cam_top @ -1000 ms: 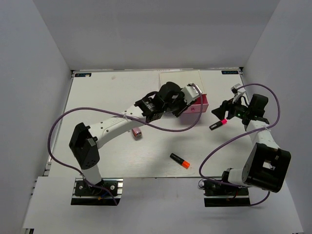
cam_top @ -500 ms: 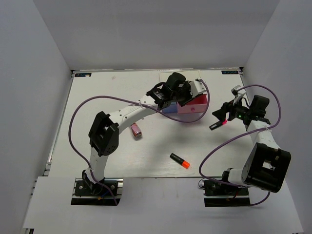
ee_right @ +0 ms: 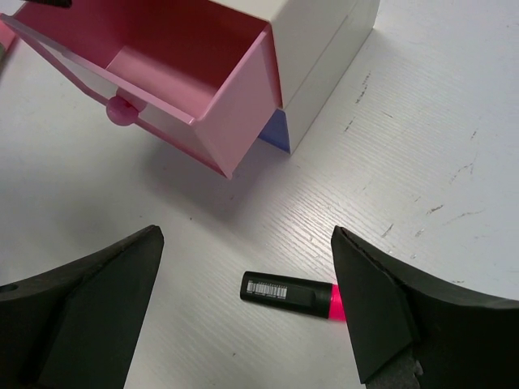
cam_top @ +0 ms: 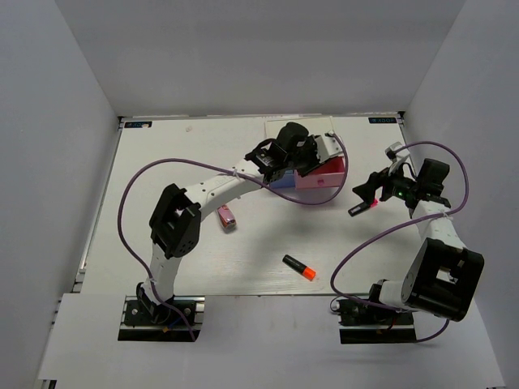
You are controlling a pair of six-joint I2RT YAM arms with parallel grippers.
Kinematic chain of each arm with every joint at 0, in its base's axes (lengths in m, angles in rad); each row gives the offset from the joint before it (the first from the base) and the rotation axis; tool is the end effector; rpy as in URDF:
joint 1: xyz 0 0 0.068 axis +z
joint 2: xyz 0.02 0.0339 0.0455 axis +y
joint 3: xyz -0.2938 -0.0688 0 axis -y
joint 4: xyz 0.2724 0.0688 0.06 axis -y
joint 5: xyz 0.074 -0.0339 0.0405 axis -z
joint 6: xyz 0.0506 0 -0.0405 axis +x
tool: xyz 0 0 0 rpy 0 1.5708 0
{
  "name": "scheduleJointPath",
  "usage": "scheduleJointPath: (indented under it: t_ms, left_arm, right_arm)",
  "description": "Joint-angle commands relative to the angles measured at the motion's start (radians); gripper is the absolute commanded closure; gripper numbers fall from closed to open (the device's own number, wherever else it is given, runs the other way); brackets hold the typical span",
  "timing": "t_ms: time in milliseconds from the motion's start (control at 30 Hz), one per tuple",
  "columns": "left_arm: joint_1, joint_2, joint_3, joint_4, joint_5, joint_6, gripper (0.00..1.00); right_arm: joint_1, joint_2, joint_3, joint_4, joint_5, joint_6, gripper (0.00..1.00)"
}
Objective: Sort the stationery into containers
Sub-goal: Place the stationery into the container
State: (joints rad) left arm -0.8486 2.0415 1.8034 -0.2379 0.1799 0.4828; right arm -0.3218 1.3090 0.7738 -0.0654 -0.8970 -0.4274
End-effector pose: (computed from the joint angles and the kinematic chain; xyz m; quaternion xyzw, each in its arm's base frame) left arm 0.3516 -0.4128 0.3127 0.5620 0.6400 -0.1697 0.4958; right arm 0.2933 -0.0561 0.2503 -0.2440 0.7854 0.2032 0.5314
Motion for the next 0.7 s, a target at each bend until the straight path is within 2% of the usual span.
scheduleJointPath:
  t_ms: [0,33,67,133,167,200,267,333,400,433,500,533,567,600,633,667]
  left_arm:
    - [0.000,-0.040,-0.027,0.026,0.006,0.008,0.58]
    - [0.000,-0.040,-0.039,0.026,0.006,0.008,0.58]
    - [0.000,-0.050,-0.039,0.026,0.006,0.008,0.50]
    - [0.000,-0.050,-0.050,0.026,0.006,0.008,0.39]
    - [0.000,-0.050,-0.050,0.026,0.006,0.008,0.18]
    - [-0.009,-0.059,-0.050,0.026,-0.003,0.008,0.01]
    - [-0.009,-0.060,-0.050,0.026,-0.013,0.008,0.00]
    - [-0.009,-0.070,-0.050,0.035,-0.023,0.008,0.00]
    - [-0.009,-0.082,-0.038,0.035,-0.023,-0.006,0.00]
    - [-0.018,-0.083,-0.026,0.048,-0.033,-0.006,0.00]
    - [-0.018,-0.116,-0.026,0.080,-0.043,-0.033,0.00]
    - [-0.018,-0.127,-0.026,0.098,-0.043,-0.033,0.00]
    - [-0.018,-0.138,-0.026,0.120,-0.071,-0.056,0.00]
    - [-0.018,-0.159,-0.036,0.162,-0.071,-0.056,0.00]
    - [-0.018,-0.170,-0.036,0.184,-0.082,-0.071,0.00]
    - [-0.007,-0.181,-0.036,0.201,-0.100,-0.072,0.00]
  right_arm:
    - [-0.010,-0.017,0.002,0.024,-0.016,-0.059,0.10]
    - [-0.011,-0.011,0.004,0.026,-0.020,-0.082,0.10]
    - [-0.010,-0.007,0.011,0.024,-0.023,-0.108,0.10]
    - [-0.011,0.015,0.034,0.012,-0.025,-0.145,0.10]
    - [-0.011,0.021,0.042,0.006,-0.022,-0.154,0.10]
    - [-0.011,0.024,0.048,0.000,-0.023,-0.189,0.10]
    - [-0.017,0.042,0.068,-0.008,-0.025,-0.209,0.10]
    - [-0.020,0.073,0.100,-0.074,-0.049,-0.304,0.10]
    - [-0.025,0.104,0.130,-0.138,-0.086,-0.518,0.10]
    - [-0.029,0.119,0.186,-0.228,-0.101,-0.657,0.10]
    - [-0.040,0.203,0.243,-0.442,-0.149,-0.834,0.10]
    - [-0.042,0.229,0.386,-0.605,-0.155,-1.075,0.12]
    - [-0.045,0.258,0.425,-0.664,-0.167,-1.132,0.14]
    - [-0.054,0.341,0.464,-0.842,-0.183,-1.178,0.16]
    - [-0.053,0.369,0.569,-0.902,-0.190,-1.296,0.21]
    - [-0.056,0.393,0.599,-0.956,-0.198,-1.341,0.25]
